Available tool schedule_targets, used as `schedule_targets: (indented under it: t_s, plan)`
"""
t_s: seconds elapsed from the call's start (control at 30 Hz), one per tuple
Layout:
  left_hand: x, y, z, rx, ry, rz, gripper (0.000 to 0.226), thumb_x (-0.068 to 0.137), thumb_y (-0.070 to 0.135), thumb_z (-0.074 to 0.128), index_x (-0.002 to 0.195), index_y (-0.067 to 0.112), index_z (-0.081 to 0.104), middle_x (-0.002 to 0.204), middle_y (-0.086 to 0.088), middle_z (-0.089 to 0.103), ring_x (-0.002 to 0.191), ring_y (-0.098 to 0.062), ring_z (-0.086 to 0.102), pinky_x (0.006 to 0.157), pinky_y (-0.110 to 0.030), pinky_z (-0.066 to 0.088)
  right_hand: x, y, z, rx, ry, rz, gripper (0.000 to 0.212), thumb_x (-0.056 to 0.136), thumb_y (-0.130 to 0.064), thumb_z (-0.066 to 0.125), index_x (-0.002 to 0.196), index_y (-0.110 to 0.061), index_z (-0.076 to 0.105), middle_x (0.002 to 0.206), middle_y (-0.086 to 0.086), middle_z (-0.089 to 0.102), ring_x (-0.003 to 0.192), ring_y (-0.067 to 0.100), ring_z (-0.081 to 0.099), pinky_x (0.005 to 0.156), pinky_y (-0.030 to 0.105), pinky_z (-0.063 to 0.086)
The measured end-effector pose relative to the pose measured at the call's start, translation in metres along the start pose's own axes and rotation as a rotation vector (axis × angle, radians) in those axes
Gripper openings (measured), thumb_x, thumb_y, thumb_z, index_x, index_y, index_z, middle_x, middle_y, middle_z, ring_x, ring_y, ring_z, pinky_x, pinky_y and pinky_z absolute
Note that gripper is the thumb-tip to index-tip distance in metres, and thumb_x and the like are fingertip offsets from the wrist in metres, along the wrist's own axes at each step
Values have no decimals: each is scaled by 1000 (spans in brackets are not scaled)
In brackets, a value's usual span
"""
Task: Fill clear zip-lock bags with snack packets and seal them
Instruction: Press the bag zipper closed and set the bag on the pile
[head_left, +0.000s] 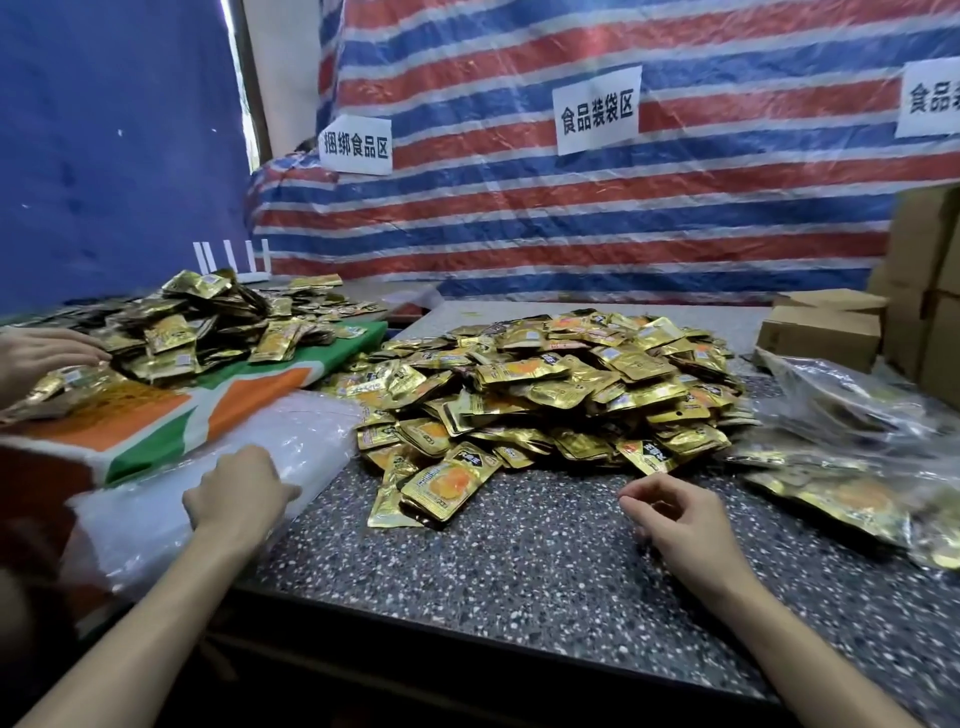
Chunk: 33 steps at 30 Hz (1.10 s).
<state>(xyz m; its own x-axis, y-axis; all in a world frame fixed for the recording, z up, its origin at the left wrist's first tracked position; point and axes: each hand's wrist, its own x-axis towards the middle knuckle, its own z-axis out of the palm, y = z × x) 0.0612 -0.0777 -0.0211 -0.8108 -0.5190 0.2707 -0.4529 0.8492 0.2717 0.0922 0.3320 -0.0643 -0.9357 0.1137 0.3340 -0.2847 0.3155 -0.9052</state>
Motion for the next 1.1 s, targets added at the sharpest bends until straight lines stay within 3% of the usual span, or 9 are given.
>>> schedule_targets:
  t_s: [0.17,0.37,0.47,0.57,0.7,0.77,0.83,1.0,1.1]
  plan:
    - [-6,7,-17,-150,76,40,31,98,22,56,70,10,62,83,-14,68,82,-36,61,79,-43,46,0,0,-1,23,-24,-11,13,88,-5,70,80,-14,73,63,-3,68,54,6,59,51,21,49]
    - [-68,80,-34,-665,206,463,20,97,9,56,102,22,71,92,0,74,79,-22,68,75,-41,58,0,0,0,158,-43,5,10,90,-7,69,82,-13,73,65,0,66,55,9,56,50,18,45]
    - [-106,135,-26,-943,127,696,21,94,1,60,96,19,70,84,9,71,69,-6,67,62,-22,57,0,-1,-3,286,-44,36,12,89,-22,69,82,-13,73,68,6,64,55,13,54,47,18,42]
    - [-140,177,-3,-1040,11,916,22,90,-4,63,99,15,71,92,9,71,83,5,64,74,-4,48,1,-2,-4,422,-7,56,36,84,-40,64,91,-6,71,68,7,62,53,14,51,46,22,39]
    - [-162,200,42,-1014,-188,1094,22,86,-8,65,100,7,71,105,1,72,96,-3,65,87,-10,50,2,-5,-6,510,53,71,58,83,-56,65,96,0,66,73,13,60,59,23,50,55,32,42]
    - [-166,201,57,-985,-279,1152,24,83,-9,64,99,8,72,105,3,70,97,-3,65,87,-20,55,2,-5,-6,435,79,77,41,82,-50,71,89,-10,72,76,14,65,66,27,57,64,36,48]
    - [-167,199,64,-1015,-367,1174,26,81,-5,62,98,11,72,104,5,69,96,-6,67,86,-27,57,5,-4,-6,314,87,71,13,86,-22,75,73,-20,75,70,3,68,68,23,60,65,33,49]
    - [-167,195,47,-1267,-635,983,14,81,33,58,80,30,71,81,20,70,77,5,65,72,-8,45,5,1,-6,224,66,49,22,86,-1,72,71,-17,73,68,-1,70,66,11,62,65,28,51]
    - [-161,195,48,-1404,-774,753,59,87,60,46,79,8,73,77,-12,71,66,-21,60,62,-23,43,4,2,-5,208,31,16,18,85,-3,74,73,-17,74,70,-2,71,64,7,62,59,20,48]
